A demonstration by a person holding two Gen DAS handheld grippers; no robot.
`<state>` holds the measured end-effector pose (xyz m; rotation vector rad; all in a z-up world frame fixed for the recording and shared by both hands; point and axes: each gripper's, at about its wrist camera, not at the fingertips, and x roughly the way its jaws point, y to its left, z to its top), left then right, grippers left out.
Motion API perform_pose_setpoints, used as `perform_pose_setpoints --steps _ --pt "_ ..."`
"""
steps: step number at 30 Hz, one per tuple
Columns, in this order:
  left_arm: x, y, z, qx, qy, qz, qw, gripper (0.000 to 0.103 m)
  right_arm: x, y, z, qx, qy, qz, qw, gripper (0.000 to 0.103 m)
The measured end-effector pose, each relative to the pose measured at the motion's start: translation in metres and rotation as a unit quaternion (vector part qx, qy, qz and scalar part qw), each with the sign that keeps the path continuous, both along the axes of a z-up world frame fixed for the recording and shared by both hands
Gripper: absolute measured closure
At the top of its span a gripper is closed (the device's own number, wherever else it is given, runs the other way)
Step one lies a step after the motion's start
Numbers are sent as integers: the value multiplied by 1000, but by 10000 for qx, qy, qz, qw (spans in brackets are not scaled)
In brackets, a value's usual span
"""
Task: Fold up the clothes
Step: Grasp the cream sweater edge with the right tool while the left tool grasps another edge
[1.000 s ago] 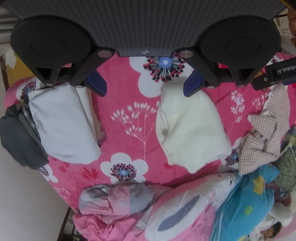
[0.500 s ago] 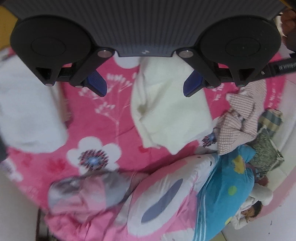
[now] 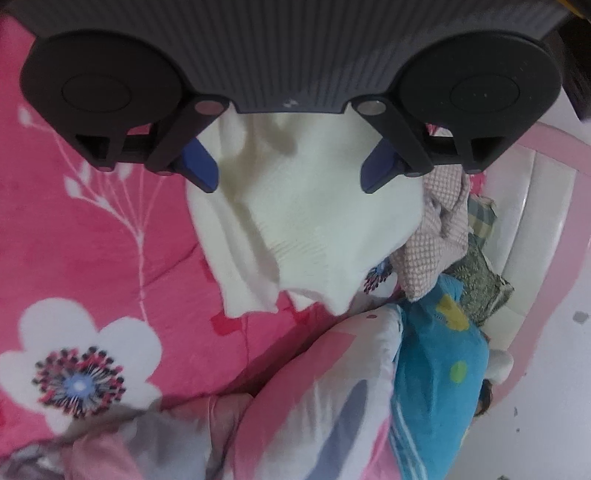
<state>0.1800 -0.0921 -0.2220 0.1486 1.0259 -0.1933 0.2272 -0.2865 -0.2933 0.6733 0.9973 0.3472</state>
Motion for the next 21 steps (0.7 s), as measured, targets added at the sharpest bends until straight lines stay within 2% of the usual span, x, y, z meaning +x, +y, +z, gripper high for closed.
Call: perform_pose_setpoints --steps 3,5,6,8,9,10,14,16,21 --pt "-3 -10 -20 -150 40 -382 9991 52 19 -2 -25 18 82 -6 10000 31" --pt "-4 -16 -26 -148 -6 -570 9983 52 30 -1 -40 14 186 1 9998 47" --pt "-5 -17 -30 -134 -21 -628 9979 52 33 -2 -47 47 245 24 9997 51" --pt "-7 -20 -33 -114 -108 -720 9973 49 37 0 -55 202 328 146 9992 72" --pt "-7 -21 -34 -107 -162 -759 9969 47 37 2 -55 299 341 224 9987 87" --pt "-7 -22 -34 -99 -217 -797 9965 43 36 4 -53 401 328 305 9982 95" --pt "-5 -22 -36 -18 -392 -759 9963 33 29 13 -29 877 -58 614 9942 99" --pt "-5 -19 -34 -55 -591 -544 9968 28 27 22 -13 1154 -266 846 9893 99" --pt "-6 -3 -23 -378 -742 42 9965 26 32 53 10 1846 -329 1404 9722 99"
